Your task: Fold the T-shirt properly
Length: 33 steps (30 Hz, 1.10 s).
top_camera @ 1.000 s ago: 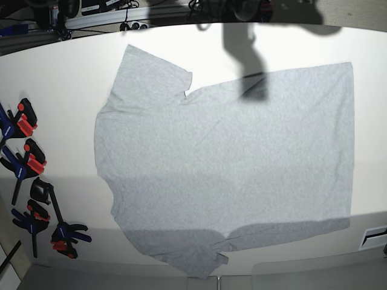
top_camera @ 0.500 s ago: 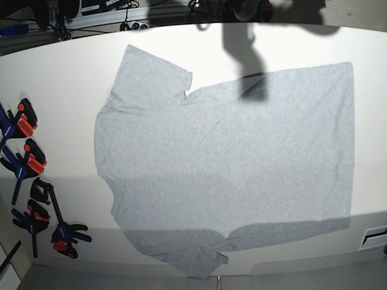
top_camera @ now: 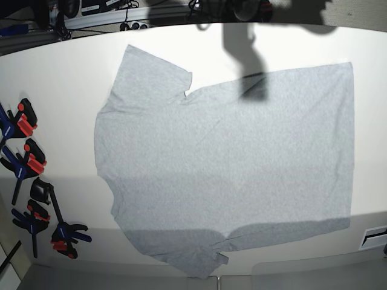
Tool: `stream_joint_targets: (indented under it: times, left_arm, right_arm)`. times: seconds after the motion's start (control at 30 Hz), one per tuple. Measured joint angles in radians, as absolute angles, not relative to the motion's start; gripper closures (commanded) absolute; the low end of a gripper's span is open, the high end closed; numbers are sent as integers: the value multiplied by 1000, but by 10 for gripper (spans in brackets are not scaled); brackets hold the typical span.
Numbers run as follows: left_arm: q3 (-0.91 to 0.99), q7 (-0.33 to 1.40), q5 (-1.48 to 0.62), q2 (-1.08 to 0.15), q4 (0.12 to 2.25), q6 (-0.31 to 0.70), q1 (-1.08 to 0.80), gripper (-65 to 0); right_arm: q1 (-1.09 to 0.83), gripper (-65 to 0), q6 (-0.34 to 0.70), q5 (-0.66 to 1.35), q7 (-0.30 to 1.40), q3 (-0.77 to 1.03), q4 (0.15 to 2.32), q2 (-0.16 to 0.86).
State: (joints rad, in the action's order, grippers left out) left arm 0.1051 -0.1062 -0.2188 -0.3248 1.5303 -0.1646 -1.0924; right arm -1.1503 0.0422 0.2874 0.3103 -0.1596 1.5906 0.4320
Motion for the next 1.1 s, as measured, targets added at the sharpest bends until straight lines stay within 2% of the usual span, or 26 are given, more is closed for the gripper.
stream_joint_targets:
  times: [0.1, 0.23, 0.47, 0.7, 0.8, 0.9, 1.1]
  left_arm:
    - [107, -37, -208, -327, 1608, -298, -1111, -345]
    - [106, -20, -88, -327, 1689, -361, -1111, -345]
    - [106, 34, 145, -330, 1793, -370, -1110, -345]
    - [106, 53, 374, -330, 1853, -370, -1108, -345]
    - [106, 53, 390, -330, 1880, -370, -1108, -345]
    - [106, 52, 390, -330, 1894, -370, -1104, -345]
    - [106, 51, 389, -330, 1896, -370, -1013, -345]
  right_arm:
    - [-1181, -297, 43, 287, 356, -118, 1659, 432]
    - [-1192, -297, 44, 289, 413, -42, 1759, 432]
    - [-1228, -297, 87, 287, 434, 86, 1916, 432]
    - [-1228, -297, 124, 286, 434, 101, 2054, 443]
    - [-1227, -297, 125, 281, 437, 101, 2108, 443]
    - [-1207, -297, 139, 187, 439, 101, 2156, 443]
    - [-1110, -297, 219, 103, 527, 101, 2237, 444]
